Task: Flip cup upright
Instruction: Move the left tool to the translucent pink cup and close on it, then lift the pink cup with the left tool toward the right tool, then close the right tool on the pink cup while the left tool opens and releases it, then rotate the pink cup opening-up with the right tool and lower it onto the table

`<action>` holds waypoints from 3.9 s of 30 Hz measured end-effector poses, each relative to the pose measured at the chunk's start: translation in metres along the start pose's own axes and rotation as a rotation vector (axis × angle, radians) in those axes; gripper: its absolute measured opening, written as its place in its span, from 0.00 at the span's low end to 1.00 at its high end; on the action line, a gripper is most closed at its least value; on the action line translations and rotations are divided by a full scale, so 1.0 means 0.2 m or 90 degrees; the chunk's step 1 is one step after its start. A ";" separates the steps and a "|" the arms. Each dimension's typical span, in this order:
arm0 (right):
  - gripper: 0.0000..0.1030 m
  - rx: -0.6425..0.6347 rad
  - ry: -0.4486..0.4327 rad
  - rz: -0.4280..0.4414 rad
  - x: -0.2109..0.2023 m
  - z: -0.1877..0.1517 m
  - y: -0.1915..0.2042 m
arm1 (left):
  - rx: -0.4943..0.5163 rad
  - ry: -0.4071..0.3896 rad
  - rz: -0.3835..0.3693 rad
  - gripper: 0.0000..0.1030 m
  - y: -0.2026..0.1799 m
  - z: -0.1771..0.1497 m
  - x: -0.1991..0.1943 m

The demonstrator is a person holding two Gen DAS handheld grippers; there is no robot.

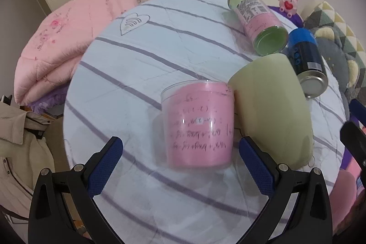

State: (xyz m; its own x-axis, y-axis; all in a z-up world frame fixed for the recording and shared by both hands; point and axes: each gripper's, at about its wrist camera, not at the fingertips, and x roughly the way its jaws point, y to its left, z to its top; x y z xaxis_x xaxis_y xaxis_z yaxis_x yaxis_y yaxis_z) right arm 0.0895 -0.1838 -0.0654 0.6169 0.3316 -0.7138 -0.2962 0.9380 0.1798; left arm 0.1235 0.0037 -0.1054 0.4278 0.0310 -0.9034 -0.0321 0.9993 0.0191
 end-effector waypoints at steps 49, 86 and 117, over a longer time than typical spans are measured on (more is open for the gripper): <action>0.81 0.142 0.136 0.124 0.08 -0.22 0.32 | 0.018 -0.006 -0.100 0.85 0.13 -0.43 -0.28; 0.67 0.164 0.190 0.184 0.42 -0.16 0.53 | 0.013 0.012 -0.124 0.85 0.34 -0.41 -0.22; 0.67 0.011 0.037 0.129 0.36 0.11 0.54 | -0.056 -0.120 -0.144 0.91 0.32 -0.16 -0.18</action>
State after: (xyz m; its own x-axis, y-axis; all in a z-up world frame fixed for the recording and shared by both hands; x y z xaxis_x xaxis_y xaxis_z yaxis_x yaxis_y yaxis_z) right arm 0.1181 -0.0556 -0.0824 0.5027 0.5076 -0.6997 -0.3969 0.8546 0.3348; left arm 0.0766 0.0665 -0.0859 0.5927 -0.1813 -0.7848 0.0090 0.9758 -0.2186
